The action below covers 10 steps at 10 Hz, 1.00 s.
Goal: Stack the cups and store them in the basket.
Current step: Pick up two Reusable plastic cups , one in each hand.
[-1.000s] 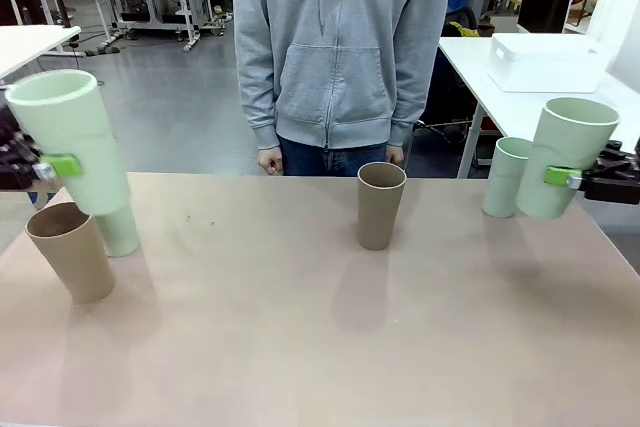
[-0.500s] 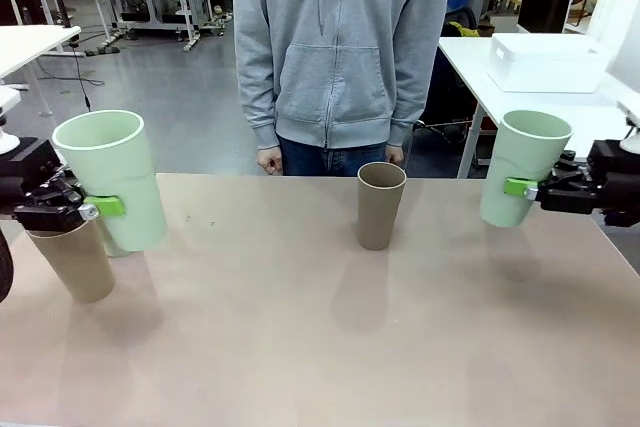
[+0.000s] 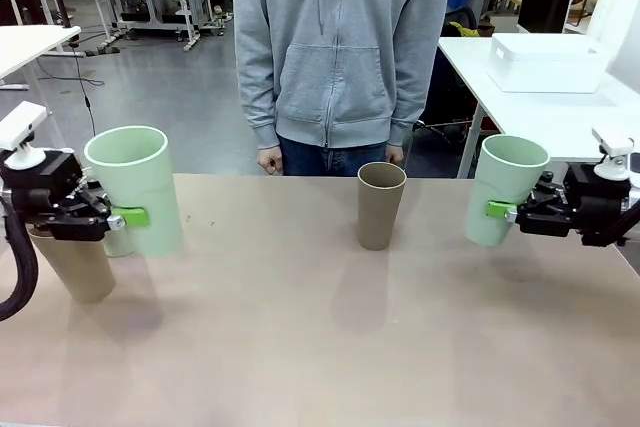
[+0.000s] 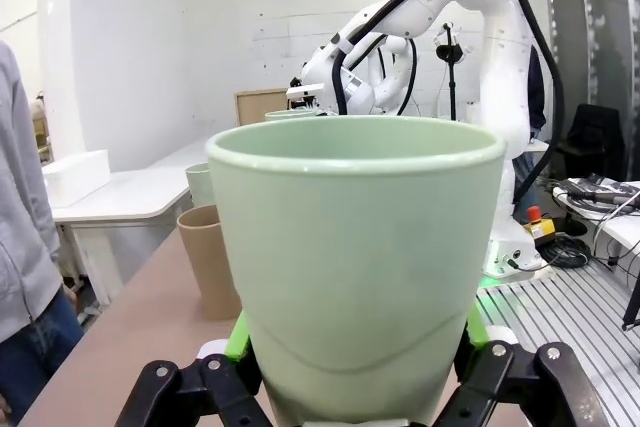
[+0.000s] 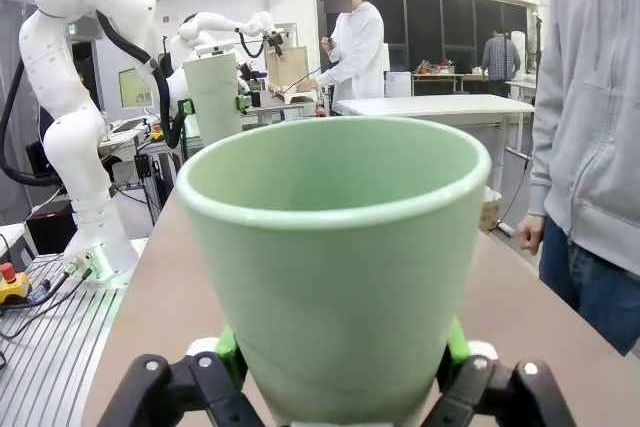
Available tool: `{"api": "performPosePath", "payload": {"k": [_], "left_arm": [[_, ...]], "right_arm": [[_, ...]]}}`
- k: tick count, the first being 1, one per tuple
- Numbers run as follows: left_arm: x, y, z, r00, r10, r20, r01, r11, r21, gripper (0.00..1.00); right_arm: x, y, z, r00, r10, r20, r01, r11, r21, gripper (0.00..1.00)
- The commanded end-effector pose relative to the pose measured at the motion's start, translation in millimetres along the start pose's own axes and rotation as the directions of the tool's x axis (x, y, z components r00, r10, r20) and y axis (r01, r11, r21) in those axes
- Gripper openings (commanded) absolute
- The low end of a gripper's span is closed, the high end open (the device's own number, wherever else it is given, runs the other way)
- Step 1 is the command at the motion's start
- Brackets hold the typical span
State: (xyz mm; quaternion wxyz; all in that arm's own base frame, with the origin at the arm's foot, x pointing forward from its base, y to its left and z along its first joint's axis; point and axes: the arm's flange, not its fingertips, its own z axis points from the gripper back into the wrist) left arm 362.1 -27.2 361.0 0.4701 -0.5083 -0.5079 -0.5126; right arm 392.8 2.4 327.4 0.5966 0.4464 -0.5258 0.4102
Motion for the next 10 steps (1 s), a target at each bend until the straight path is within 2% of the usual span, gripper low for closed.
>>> {"api": "performPosePath", "payload": {"k": [1,9,10], "left_arm": [[-13,-45,-23,1.000,-0.024,0.014,0.023,0.999,0.040,0.86],[-21,-37,-33,1.000,-0.003,0.003,0.003,0.997,0.074,0.86],[-20,-37,-32,1.000,-0.013,0.018,0.012,0.996,0.090,0.86]], "right_arm": [[-20,183,1,1.000,0.016,0.011,-0.016,1.000,-0.022,0.86],[1,209,18,1.000,0.006,-0.006,-0.006,1.000,-0.025,0.86],[5,-1,14,1.000,0.011,-0.002,-0.011,1.000,-0.015,0.86]]}}
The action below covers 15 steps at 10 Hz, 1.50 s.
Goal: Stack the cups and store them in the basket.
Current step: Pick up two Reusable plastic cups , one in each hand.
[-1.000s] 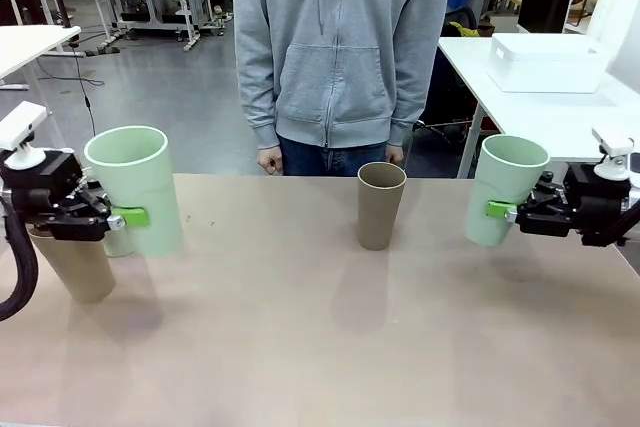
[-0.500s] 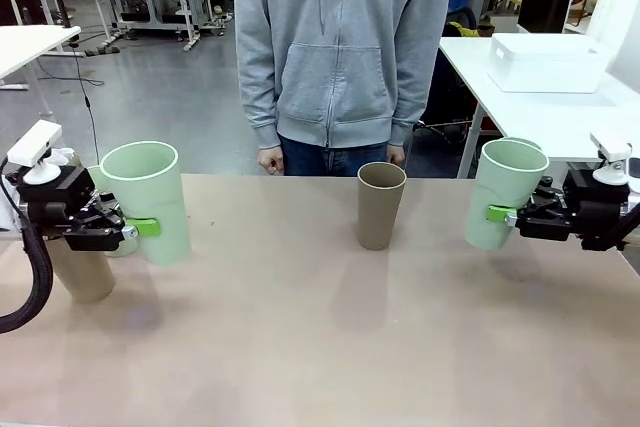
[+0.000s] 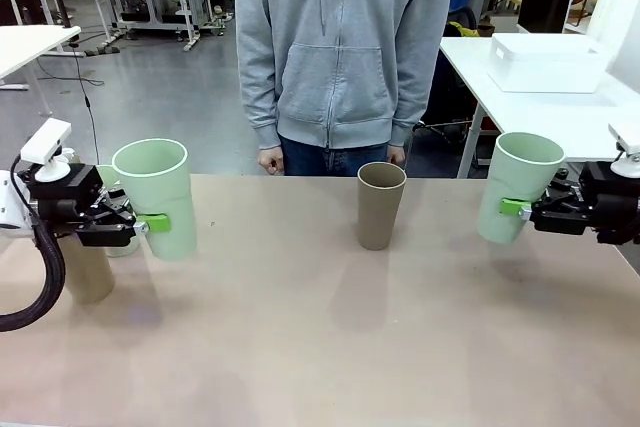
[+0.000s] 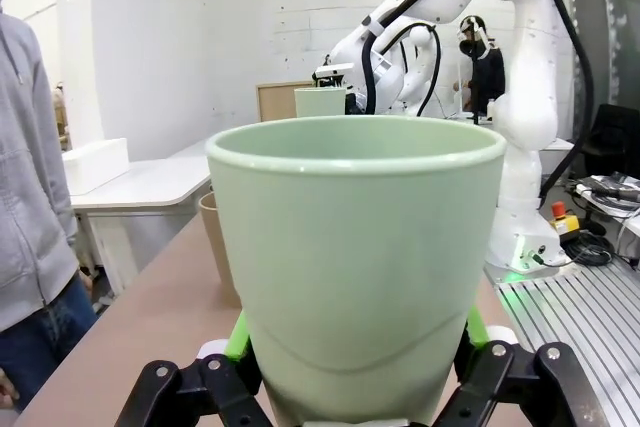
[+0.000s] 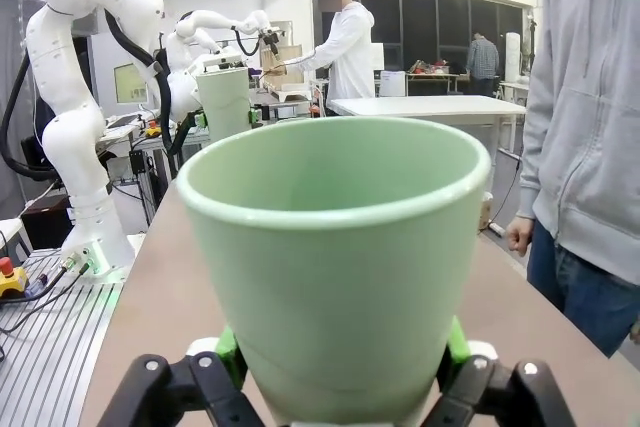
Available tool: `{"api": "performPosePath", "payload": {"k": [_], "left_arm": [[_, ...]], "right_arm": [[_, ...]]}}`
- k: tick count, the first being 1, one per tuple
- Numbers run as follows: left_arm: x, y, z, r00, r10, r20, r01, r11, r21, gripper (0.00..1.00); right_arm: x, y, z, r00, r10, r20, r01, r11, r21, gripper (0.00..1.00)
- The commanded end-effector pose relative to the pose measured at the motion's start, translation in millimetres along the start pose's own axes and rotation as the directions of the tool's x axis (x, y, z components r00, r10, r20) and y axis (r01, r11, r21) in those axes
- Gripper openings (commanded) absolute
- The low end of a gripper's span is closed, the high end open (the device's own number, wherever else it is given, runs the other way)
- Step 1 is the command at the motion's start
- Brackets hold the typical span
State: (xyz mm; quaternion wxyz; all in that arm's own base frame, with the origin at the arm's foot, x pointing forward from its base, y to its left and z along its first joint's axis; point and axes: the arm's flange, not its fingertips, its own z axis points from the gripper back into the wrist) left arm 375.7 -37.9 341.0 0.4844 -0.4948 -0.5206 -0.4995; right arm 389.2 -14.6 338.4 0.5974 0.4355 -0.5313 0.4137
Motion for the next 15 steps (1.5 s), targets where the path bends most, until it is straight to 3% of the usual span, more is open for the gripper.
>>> {"api": "performPosePath", "payload": {"k": [1,6,15], "left_arm": [[0,-1,2,1.000,0.000,-0.005,0.000,1.000,-0.003,0.86],[0,0,1,1.000,0.001,-0.003,-0.001,1.000,-0.002,0.86],[50,-10,11,0.998,-0.031,0.053,0.030,0.999,0.025,0.86]], "right_arm": [[-5,-1,-4,1.000,-0.009,0.004,0.009,1.000,0.000,0.86],[-5,-1,-4,1.000,-0.009,0.004,0.009,1.000,0.000,0.86],[-5,-1,-4,1.000,-0.009,0.004,0.009,1.000,0.000,0.86]]}}
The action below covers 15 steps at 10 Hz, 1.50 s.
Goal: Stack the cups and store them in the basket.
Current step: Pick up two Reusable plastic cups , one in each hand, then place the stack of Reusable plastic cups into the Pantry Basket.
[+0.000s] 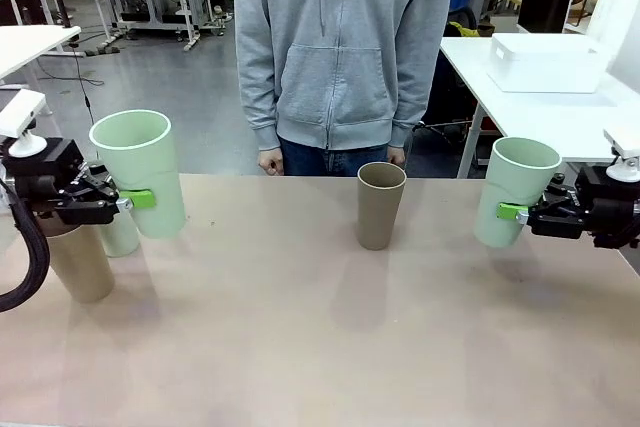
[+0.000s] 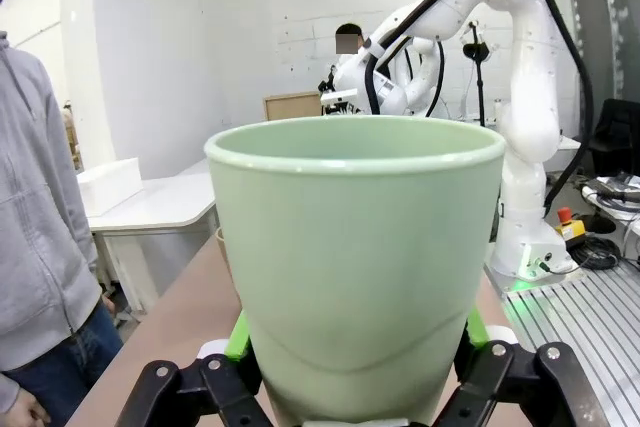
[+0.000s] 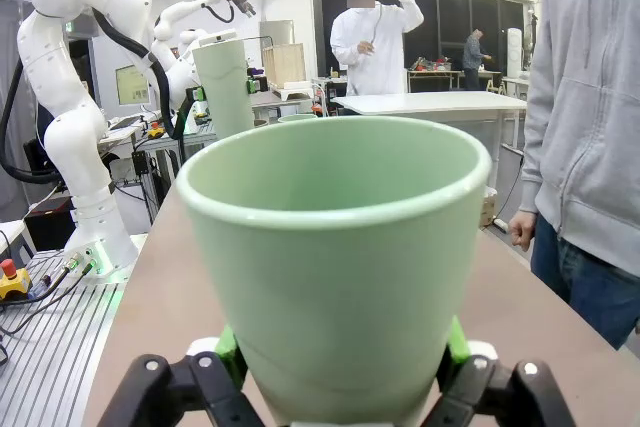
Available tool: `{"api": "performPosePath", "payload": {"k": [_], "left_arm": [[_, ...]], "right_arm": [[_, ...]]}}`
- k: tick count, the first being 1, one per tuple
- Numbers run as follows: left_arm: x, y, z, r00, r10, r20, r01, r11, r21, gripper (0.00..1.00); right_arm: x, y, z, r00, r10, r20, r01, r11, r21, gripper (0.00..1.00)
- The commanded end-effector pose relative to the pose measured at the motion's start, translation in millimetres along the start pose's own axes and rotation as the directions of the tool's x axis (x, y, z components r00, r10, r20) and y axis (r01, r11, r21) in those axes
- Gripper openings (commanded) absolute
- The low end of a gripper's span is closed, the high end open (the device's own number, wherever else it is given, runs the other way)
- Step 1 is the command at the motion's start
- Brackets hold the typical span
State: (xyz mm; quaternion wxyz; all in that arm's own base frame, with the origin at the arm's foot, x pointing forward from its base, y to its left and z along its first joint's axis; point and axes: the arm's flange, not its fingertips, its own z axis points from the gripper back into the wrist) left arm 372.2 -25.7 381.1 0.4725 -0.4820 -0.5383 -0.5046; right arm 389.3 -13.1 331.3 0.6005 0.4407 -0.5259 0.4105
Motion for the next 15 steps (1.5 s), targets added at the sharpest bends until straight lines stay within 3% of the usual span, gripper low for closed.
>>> {"api": "performPosePath", "payload": {"k": [1,2,15], "left_arm": [[14,-9,0,0.999,0.019,0.051,-0.020,0.999,0.025,0.86],[0,0,0,1.000,0.000,0.000,0.000,1.000,0.000,0.86],[0,0,0,1.000,0.000,0.000,0.000,1.000,0.000,0.86]], "right_arm": [[2,-1,-2,1.000,0.007,0.007,-0.007,1.000,-0.005,0.86],[2,-1,-2,1.000,0.007,0.007,-0.007,1.000,-0.005,0.86],[2,-1,-2,1.000,0.007,0.007,-0.007,1.000,-0.005,0.86]]}}
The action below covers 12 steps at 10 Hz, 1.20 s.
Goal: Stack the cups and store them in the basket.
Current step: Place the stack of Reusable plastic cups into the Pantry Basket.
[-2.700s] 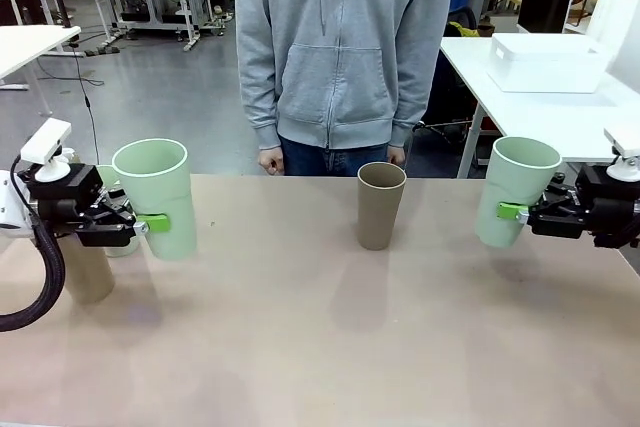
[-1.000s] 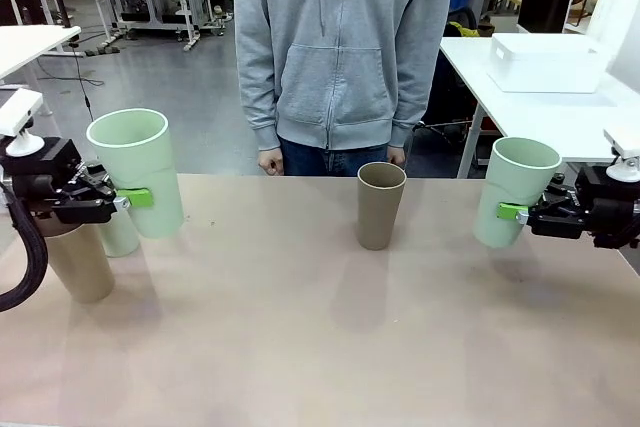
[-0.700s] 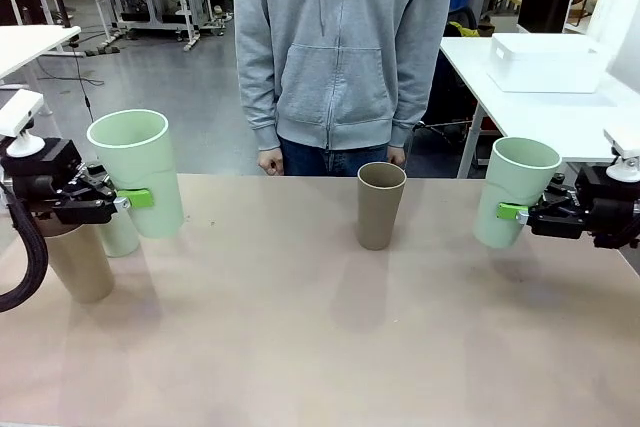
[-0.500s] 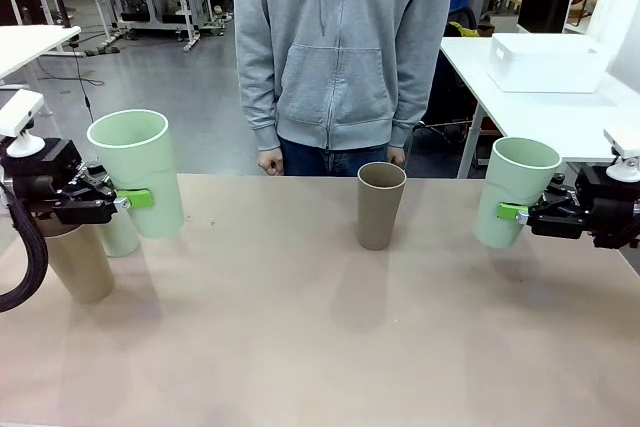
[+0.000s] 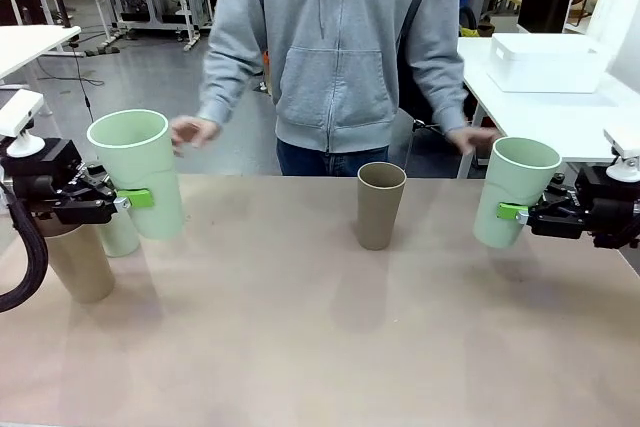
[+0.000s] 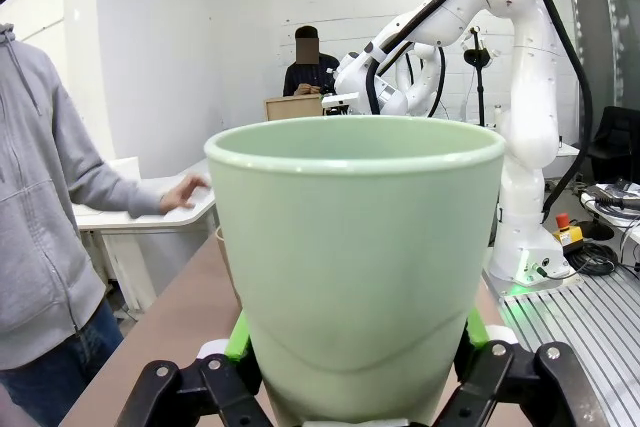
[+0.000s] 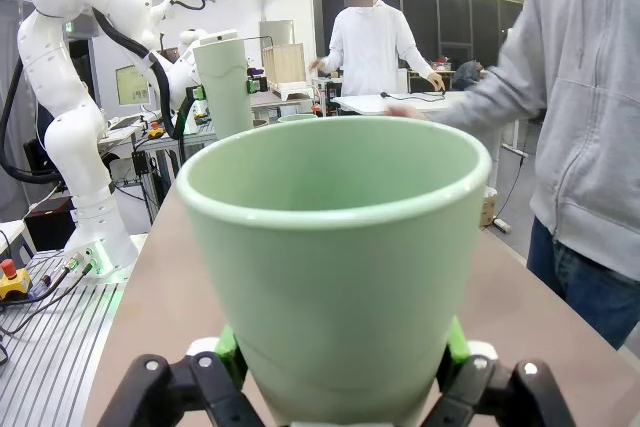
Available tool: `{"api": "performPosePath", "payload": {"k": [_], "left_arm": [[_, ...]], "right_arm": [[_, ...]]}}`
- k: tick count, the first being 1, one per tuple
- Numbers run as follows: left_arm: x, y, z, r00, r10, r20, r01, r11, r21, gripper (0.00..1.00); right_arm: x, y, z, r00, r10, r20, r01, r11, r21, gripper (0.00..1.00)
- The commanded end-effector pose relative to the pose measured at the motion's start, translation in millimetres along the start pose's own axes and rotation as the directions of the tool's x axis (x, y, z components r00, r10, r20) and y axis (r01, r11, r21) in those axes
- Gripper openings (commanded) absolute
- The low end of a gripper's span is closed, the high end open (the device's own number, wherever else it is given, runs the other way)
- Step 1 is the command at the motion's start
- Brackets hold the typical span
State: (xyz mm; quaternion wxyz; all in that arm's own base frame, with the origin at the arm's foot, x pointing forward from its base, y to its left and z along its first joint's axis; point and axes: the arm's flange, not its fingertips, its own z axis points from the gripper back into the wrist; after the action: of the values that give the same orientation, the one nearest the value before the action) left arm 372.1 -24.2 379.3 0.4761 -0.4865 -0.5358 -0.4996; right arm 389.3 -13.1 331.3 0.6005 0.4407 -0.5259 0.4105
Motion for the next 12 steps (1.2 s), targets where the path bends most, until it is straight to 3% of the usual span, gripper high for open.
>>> {"api": "performPosePath", "payload": {"k": [1,12], "left_arm": [[1.7,0.1,-1.6,1.000,-0.016,-0.003,0.016,1.000,-0.002,0.86],[1.7,0.1,-1.6,1.000,-0.016,-0.003,0.016,1.000,-0.002,0.86]], "right_arm": [[1.9,-0.5,-2.1,1.000,0.007,0.007,-0.007,1.000,-0.005,0.86],[1.9,-0.5,-2.1,1.000,0.007,0.007,-0.007,1.000,-0.005,0.86]]}}
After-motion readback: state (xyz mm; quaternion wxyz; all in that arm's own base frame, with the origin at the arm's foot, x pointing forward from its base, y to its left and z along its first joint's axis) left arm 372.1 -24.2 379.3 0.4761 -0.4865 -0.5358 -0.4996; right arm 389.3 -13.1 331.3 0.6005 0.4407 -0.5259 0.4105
